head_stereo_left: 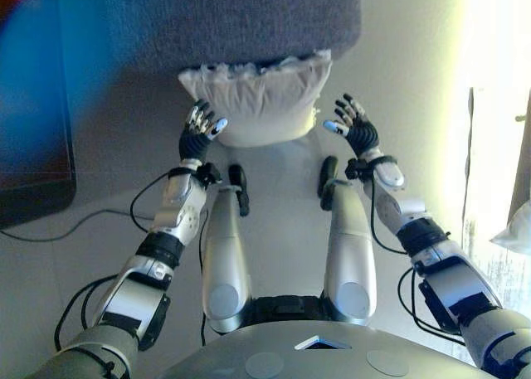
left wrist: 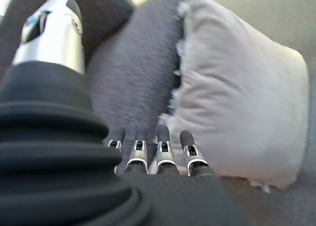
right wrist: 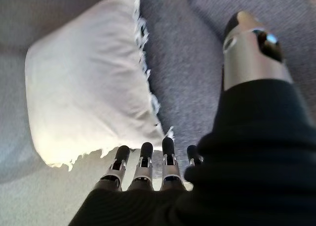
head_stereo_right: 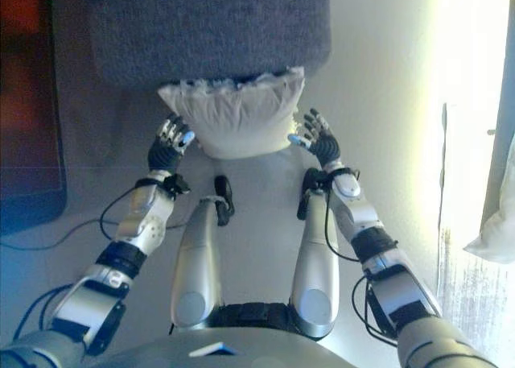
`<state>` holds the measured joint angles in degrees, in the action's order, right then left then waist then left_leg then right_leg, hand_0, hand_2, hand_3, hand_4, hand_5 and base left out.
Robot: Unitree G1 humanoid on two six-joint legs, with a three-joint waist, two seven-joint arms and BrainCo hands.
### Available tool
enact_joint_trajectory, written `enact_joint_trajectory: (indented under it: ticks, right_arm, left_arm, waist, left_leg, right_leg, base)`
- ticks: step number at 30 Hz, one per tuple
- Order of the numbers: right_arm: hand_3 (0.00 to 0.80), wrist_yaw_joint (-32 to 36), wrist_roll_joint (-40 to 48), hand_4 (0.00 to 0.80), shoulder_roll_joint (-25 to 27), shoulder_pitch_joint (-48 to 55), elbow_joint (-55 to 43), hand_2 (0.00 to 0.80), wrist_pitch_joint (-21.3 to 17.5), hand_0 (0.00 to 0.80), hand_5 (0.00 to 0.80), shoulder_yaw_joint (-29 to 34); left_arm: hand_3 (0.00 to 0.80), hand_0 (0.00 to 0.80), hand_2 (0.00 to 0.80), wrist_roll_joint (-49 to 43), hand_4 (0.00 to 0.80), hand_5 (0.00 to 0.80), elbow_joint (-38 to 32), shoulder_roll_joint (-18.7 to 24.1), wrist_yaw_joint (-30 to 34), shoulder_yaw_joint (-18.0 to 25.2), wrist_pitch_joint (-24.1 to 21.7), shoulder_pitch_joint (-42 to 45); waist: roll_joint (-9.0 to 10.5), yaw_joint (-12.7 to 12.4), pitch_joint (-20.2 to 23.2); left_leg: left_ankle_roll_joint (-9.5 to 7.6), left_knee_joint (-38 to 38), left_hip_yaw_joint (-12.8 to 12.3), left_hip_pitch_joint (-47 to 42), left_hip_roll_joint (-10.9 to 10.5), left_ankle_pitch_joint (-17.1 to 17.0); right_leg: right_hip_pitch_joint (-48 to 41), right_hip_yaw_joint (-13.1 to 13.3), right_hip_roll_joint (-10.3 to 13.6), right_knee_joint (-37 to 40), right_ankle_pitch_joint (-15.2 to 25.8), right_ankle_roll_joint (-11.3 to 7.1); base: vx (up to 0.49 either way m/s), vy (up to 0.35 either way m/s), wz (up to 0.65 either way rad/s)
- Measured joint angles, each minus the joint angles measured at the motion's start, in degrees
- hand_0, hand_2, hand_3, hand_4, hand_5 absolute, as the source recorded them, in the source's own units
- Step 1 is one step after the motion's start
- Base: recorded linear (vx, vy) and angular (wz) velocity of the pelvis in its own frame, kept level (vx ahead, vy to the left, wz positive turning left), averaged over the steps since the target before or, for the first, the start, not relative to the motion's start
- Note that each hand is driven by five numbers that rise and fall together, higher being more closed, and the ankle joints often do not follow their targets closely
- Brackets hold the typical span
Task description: Pick up the cushion and take it to the sofa
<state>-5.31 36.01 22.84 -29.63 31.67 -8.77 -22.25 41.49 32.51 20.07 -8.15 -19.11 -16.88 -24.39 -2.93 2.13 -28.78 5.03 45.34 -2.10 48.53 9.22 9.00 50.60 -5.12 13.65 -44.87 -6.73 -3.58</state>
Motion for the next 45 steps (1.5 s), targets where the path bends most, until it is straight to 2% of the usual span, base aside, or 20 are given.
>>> enact_joint_trajectory:
  ticks: [8, 12, 16, 22, 31, 37, 45]
  right_arm:
    - [0.000, -4.00, -1.67, 0.000, 0.44, -6.57, 1.95, 0.000, 0.30, 0.000, 0.000, -0.94]
    - [0.000, -5.10, -1.67, 0.000, 0.62, -11.68, 5.35, 0.000, 1.74, 0.000, 0.000, -1.09]
    - [0.000, -4.90, -1.62, 0.000, 1.19, -15.44, 7.90, 0.000, 3.47, 0.000, 0.000, -1.15]
    - [0.000, -2.73, -0.92, 0.000, 3.24, -20.39, 10.43, 0.000, 5.62, 0.000, 0.000, -1.67]
    - [0.000, -1.82, 2.76, 0.000, 3.75, -26.19, 13.10, 0.000, 9.51, 0.000, 0.000, -3.91]
    - [0.000, 1.52, 4.18, 0.000, 2.92, -29.42, 17.20, 0.000, 13.22, 0.000, 0.000, -5.73]
    - [0.000, 3.56, 5.21, 0.000, 1.87, -32.27, 21.61, 0.000, 17.03, 0.000, 0.000, -5.85]
  left_arm:
    - [0.000, 0.000, 0.000, -2.63, 0.000, 0.000, 0.69, 0.20, -6.67, 0.10, -0.39, -3.82]
    - [0.000, 0.000, 0.000, -4.29, 0.000, 0.000, 5.74, 0.39, -9.57, 0.35, 0.02, -9.00]
    - [0.000, 0.000, 0.000, -4.02, 0.000, 0.000, 7.57, 1.21, -10.26, 0.45, 1.70, -11.33]
    - [0.000, 0.000, 0.000, 3.39, 0.000, 0.000, 10.05, 1.85, -9.05, 2.16, 4.01, -15.62]
    - [0.000, 0.000, 0.000, 11.30, 0.000, 0.000, 13.71, 4.46, -8.41, 2.29, 8.05, -23.97]
    - [0.000, 0.000, 0.000, 14.55, 0.000, 0.000, 19.09, 6.30, -8.19, 2.28, 12.31, -27.91]
    - [0.000, 0.000, 0.000, 16.75, 0.000, 0.000, 24.31, 6.36, -7.61, 1.80, 16.29, -32.20]
  waist:
    - [-0.07, -0.03, -0.45]
    - [-0.10, 0.00, -0.61]
    - [-0.03, 0.04, -0.81]
    - [0.01, 0.17, -0.82]
    - [0.14, 0.24, -0.90]
    - [0.46, 0.20, -1.09]
    - [0.47, 0.09, -1.09]
  left_leg:
    - [0.12, 15.79, 1.90, 12.39, 0.59, 5.51]
    - [0.64, 22.32, 3.37, 18.34, 0.62, 7.12]
    - [1.15, 27.97, 4.47, 22.22, 1.06, 8.74]
    - [1.37, 34.52, 5.56, 27.30, 1.60, 10.11]
    - [1.00, 39.82, 6.12, 33.18, 1.60, 10.29]
    - [0.33, 42.18, 5.95, 33.31, 1.63, 11.12]
    - [-0.34, 44.10, 5.38, 33.31, 2.34, 11.59]
  right_leg:
    - [12.90, 2.16, 0.99, -15.86, -5.25, 0.55]
    - [18.83, 3.02, 1.14, -22.99, -7.49, 1.00]
    - [22.65, 3.48, 1.20, -28.98, -9.56, 1.55]
    - [27.67, 4.37, 1.31, -35.65, -11.25, 1.91]
    - [33.25, 5.76, 1.36, -40.24, -11.28, 1.86]
    - [33.51, 6.69, 1.48, -42.11, -11.47, 1.48]
    - [33.59, 7.55, 1.86, -43.40, -11.57, 1.27]
  base:
    - [0.020, 0.033, -0.01]
    - [0.090, -0.002, 0.05]
    - [0.086, 0.001, 0.02]
    - [0.049, 0.019, 0.02]
    - [-0.022, 0.020, 0.01]
    - [0.002, 0.062, -0.01]
    - [0.019, 0.068, -0.02]
